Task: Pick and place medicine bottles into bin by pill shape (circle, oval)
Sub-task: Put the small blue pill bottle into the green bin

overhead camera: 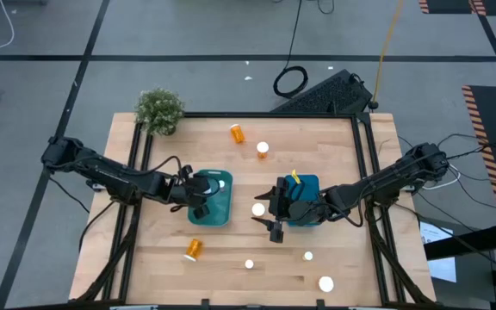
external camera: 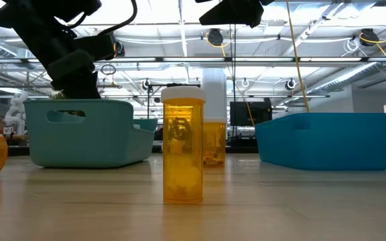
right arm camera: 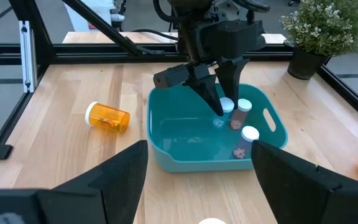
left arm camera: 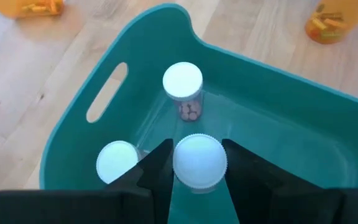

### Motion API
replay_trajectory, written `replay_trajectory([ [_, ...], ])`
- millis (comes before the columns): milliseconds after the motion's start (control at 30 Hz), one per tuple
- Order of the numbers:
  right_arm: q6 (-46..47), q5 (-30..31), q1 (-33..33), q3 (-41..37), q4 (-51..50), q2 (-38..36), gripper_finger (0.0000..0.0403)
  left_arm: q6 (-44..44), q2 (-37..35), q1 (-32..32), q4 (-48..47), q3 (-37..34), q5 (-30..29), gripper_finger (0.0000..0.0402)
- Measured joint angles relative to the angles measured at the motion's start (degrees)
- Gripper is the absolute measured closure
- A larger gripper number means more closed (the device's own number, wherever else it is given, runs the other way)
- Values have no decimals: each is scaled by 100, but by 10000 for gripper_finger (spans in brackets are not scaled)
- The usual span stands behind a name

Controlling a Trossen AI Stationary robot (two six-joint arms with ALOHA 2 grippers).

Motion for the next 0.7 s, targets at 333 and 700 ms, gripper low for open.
replay_trajectory([
  [333,-4,-2,0,0,0,1,124,54,83,28,-24,-7,-3,270],
  [700,-53,-4,0,0,0,1,124,95,151,48,6,-2,2,270],
])
